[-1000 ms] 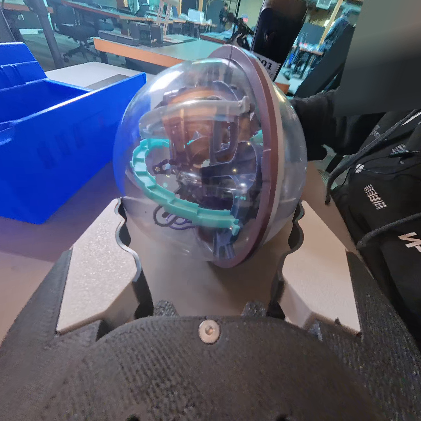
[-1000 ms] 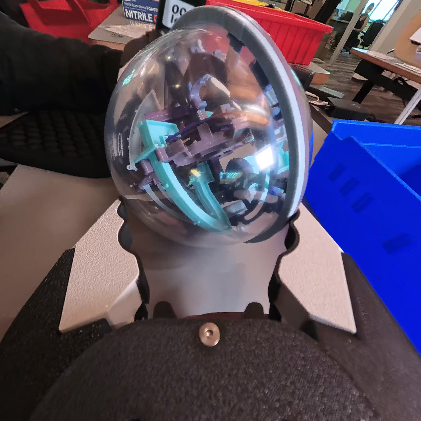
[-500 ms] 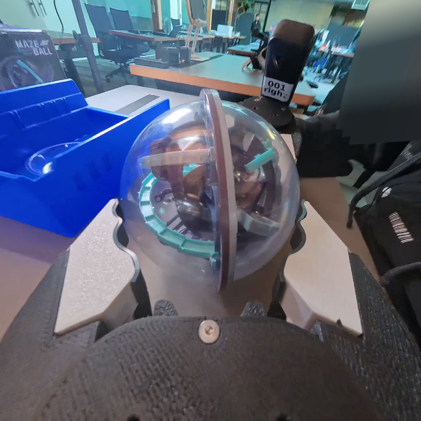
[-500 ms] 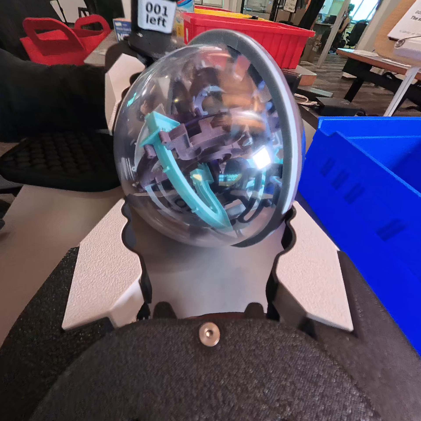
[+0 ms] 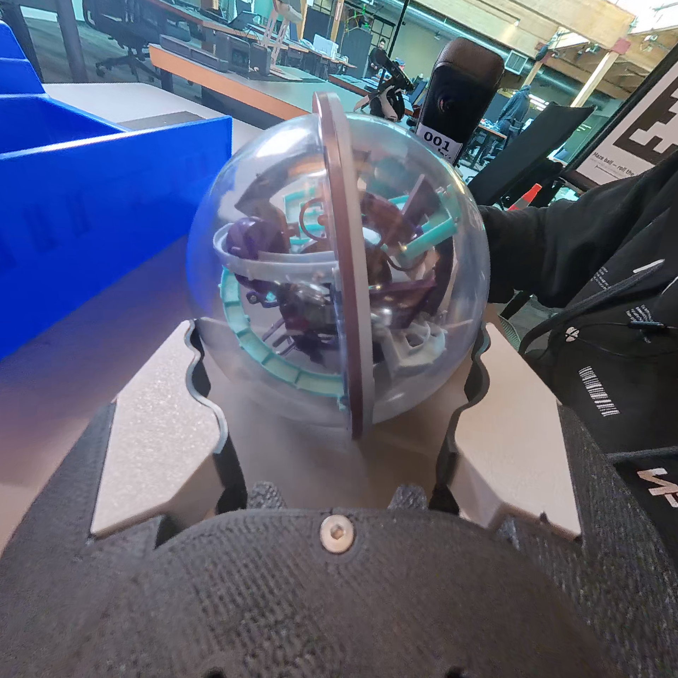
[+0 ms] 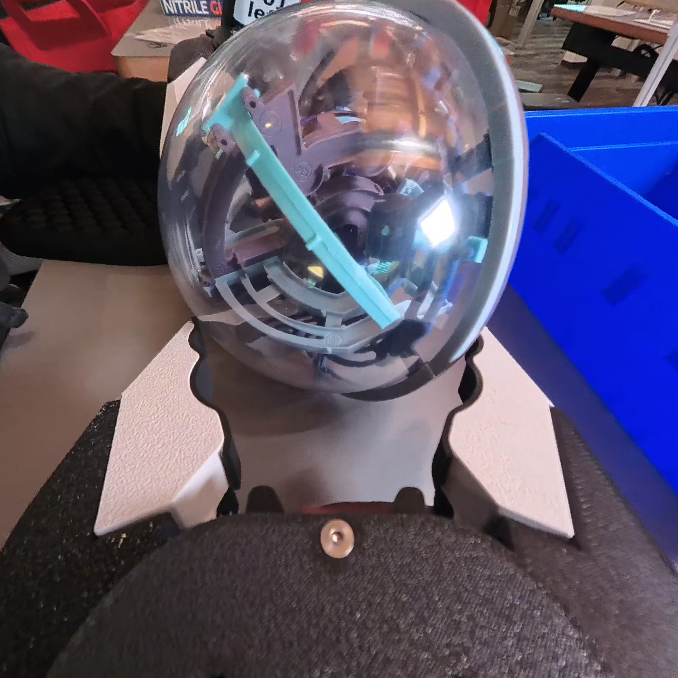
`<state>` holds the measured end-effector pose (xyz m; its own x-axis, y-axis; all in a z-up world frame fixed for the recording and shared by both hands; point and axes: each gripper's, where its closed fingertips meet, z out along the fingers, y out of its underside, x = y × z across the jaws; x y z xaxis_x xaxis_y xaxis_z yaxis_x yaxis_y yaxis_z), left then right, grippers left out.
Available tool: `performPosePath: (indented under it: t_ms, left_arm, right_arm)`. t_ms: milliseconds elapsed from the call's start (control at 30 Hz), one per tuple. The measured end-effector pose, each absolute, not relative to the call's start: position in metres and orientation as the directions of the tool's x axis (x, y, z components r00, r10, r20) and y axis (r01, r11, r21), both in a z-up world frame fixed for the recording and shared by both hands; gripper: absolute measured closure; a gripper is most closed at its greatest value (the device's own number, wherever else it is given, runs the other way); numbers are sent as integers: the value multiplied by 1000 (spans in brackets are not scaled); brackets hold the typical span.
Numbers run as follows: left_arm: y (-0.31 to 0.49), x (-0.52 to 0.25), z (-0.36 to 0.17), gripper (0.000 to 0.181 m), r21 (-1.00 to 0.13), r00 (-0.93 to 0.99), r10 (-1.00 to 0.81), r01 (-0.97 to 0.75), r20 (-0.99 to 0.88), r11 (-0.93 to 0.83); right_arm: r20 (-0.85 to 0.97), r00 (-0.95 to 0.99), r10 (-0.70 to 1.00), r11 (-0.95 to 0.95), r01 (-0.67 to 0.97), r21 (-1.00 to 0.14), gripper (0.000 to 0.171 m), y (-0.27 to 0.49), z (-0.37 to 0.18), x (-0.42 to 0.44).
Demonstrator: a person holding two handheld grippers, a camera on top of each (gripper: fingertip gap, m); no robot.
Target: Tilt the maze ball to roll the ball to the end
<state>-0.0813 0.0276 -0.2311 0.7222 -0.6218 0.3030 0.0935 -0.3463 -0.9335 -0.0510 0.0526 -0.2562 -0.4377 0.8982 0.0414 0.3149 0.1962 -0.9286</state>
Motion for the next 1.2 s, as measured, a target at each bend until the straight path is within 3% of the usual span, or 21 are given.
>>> performPosePath:
  t_ms: [100,233,700,1200]
  left_arm:
    - [28,-83,-228,40,-950,741,-620,79,258,-301]
    - [27,-86,-219,40,-988,802,-597,-78,18,-135]
    - [22,-79,-230,38,-983,791,-609,-149,-55,-104]
    - [23,-78,-232,38,-955,785,-586,24,201,-295]
  right_arm:
    - [21,-444,896,176,310,-934,37,54,-255,-51]
    - [36,-442,896,183,294,-938,44,54,-253,-51]
    - [129,-443,887,240,205,-949,36,46,-236,-50]
    - [-117,-454,884,30,303,-953,34,45,-233,-51]
